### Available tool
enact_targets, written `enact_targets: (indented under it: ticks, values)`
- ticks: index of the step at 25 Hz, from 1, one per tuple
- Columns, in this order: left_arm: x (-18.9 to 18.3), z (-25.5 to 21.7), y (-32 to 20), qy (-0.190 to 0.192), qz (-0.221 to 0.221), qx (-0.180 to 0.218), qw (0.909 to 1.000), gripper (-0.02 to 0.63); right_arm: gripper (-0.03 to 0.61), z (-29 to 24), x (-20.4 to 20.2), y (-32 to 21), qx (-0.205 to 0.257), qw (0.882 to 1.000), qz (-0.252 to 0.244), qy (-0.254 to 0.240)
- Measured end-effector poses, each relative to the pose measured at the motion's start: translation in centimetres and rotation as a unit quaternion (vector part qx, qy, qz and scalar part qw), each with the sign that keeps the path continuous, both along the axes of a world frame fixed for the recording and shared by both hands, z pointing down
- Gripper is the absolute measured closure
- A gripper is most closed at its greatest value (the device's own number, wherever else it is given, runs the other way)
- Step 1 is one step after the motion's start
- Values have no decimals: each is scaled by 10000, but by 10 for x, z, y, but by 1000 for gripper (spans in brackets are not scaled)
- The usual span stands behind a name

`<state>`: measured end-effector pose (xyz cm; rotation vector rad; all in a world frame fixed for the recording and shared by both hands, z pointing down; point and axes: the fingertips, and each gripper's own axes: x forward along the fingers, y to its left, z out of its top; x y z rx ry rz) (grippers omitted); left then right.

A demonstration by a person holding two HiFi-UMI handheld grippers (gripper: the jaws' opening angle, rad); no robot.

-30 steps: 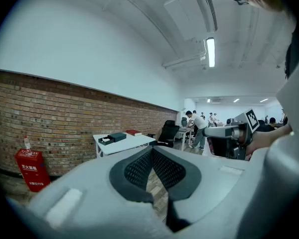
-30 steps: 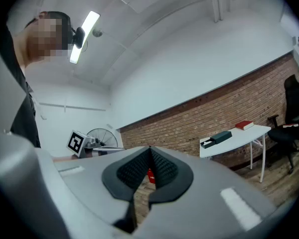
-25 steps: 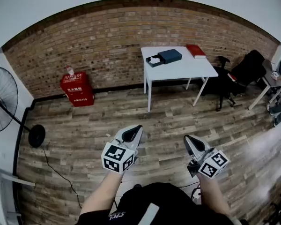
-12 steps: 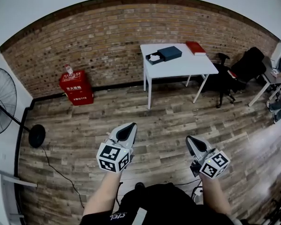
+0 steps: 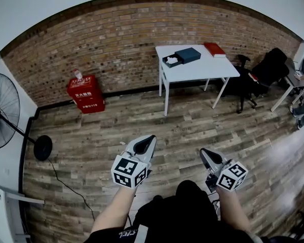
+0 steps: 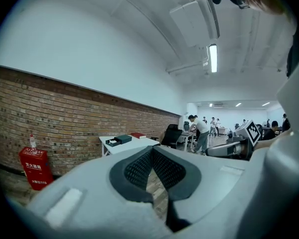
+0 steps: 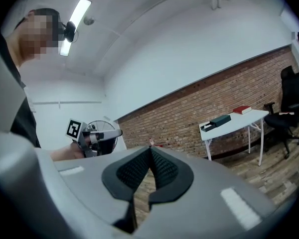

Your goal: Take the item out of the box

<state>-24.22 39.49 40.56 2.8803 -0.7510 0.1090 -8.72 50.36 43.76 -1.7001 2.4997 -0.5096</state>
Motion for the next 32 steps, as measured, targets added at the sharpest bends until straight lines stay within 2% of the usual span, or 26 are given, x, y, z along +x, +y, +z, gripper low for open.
enact_targets:
  ticks: [7, 15, 25, 32]
  values:
    - [6, 7, -11, -65, 23, -69, 10000, 607, 578, 8, 6, -12, -126, 9997, 50, -194]
    - [46, 39, -62, -358, -69, -379, 9986, 607, 578, 36, 38, -68, -324, 9986, -137, -389]
    - [171, 45, -164, -476, 89, -603, 9970, 607, 578, 49, 159, -175, -537, 9969, -85, -561]
    - [221, 40, -221, -521, -8, -638, 9966, 607, 578, 45, 201, -240, -532, 9965, -389, -513]
